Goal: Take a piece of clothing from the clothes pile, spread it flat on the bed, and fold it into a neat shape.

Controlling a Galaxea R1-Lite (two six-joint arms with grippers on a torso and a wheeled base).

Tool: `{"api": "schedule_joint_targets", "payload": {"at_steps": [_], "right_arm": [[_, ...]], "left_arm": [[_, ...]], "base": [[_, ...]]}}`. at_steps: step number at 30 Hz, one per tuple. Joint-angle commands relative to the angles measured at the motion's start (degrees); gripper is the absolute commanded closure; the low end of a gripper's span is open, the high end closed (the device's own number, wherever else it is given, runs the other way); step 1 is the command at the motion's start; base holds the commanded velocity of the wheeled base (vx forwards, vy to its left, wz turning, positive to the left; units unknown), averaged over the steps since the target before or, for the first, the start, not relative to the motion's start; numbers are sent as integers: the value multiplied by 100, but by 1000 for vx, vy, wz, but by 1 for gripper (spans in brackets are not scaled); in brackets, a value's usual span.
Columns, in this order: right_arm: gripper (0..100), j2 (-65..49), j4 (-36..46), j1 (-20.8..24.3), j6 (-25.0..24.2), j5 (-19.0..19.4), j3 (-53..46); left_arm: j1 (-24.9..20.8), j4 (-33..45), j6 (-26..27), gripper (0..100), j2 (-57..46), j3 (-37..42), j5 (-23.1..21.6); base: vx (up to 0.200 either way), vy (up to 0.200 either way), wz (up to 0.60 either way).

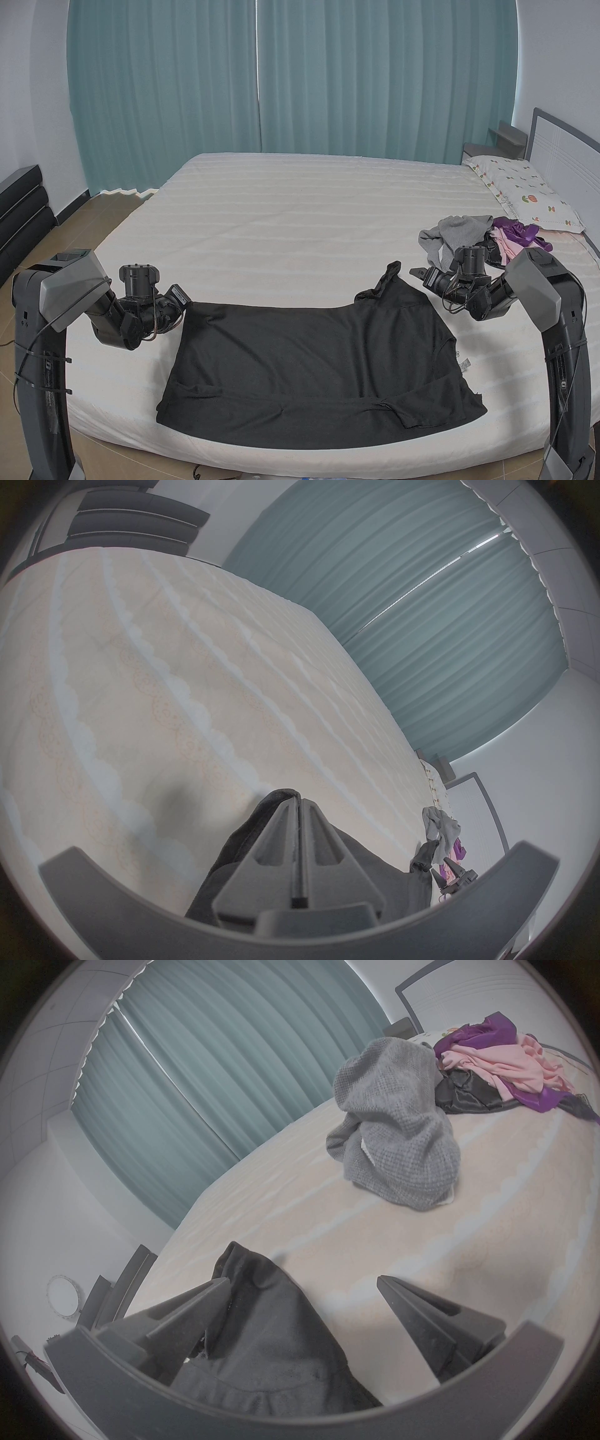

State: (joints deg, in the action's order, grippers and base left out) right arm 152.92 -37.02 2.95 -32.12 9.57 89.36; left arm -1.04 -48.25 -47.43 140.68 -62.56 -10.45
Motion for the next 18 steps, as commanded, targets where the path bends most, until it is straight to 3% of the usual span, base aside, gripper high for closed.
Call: {"api": "schedule_joint_targets", "payload": {"at_steps": [1, 10, 11, 18], "right_arm": [[0, -8, -7, 4, 4, 19, -85], [0, 133, -68, 48, 48, 10, -111], [100, 133, -59, 83, 48, 10, -155], [100, 159, -95, 118, 242, 19, -340]], "left_arm": [[-11, 0, -3, 100, -5, -2, -1], [-2, 0, -3, 100, -5, -10, -1], [-2, 0, -3, 100, -5, -10, -1], [-2, 0, 6, 100, 3, -10, -1]], "base": [[0, 0, 0], [0, 0, 0], [0, 0, 0], [0, 0, 0]]}}
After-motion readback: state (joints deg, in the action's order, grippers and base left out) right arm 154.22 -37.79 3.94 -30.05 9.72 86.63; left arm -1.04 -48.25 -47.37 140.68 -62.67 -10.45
